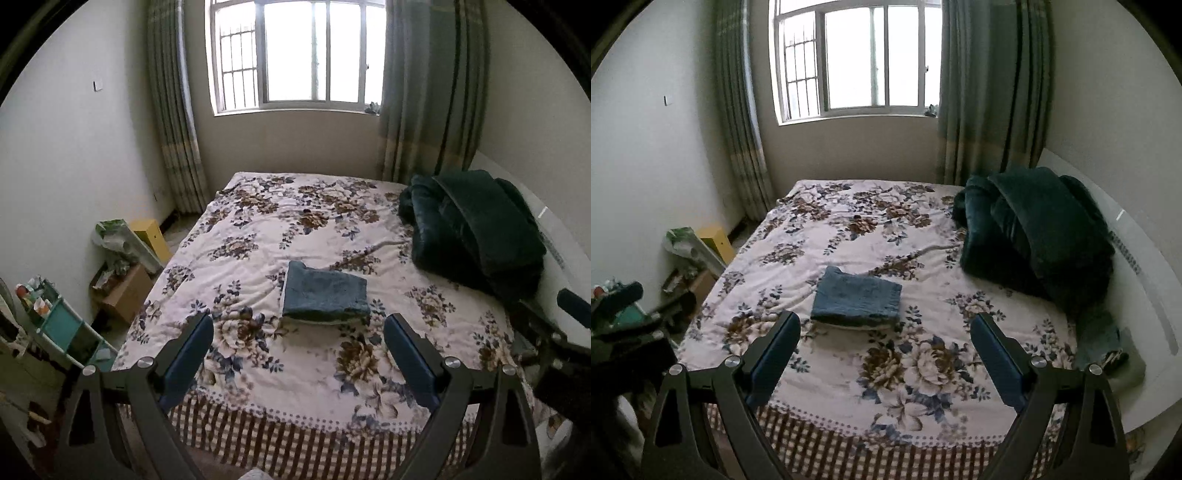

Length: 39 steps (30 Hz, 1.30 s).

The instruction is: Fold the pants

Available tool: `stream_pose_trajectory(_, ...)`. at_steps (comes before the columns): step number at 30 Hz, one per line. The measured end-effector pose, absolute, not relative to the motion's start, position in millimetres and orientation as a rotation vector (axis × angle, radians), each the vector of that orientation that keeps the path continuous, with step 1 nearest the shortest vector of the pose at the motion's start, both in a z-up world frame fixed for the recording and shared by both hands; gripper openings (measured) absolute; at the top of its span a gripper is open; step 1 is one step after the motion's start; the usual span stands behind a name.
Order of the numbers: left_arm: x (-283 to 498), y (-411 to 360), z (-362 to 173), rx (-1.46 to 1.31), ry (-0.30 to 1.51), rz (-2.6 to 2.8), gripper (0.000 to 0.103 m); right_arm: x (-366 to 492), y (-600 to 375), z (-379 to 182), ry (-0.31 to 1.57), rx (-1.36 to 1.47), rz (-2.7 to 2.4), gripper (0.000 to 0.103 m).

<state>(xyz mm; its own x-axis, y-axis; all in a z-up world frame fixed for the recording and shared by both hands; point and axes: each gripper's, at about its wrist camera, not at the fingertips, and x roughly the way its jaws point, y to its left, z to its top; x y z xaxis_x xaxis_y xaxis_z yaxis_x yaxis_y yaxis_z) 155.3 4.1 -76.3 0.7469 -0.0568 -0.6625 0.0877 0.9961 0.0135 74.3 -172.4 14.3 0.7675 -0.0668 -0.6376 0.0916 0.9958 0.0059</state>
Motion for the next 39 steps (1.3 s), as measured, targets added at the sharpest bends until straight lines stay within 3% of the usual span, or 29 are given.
stream_pose_trajectory(10,127.2,11.2,-45.1,0.067,0.689,-0.077,0.095,37.5,-159.0,52.8,0.7,0.07,-0.073,0.095)
stream_pose_trajectory(14,129.7,14.0,-40.5,0.061,0.721,-0.052,0.1,40.6,-157.6,62.2,0.731,0.061,-0.068,0.095)
stream_pose_trajectory(25,141.9,14.9,-24.2,0.034,0.789,-0.021,0.101,72.1,-158.7,89.3,0.824,0.04,-0.054,0.095)
stream_pose_trajectory(39,140.8,15.4,-20.2,0.041,0.794,-0.002,0.101,77.2,-165.3,90.8,0.862,0.051,-0.074,0.095)
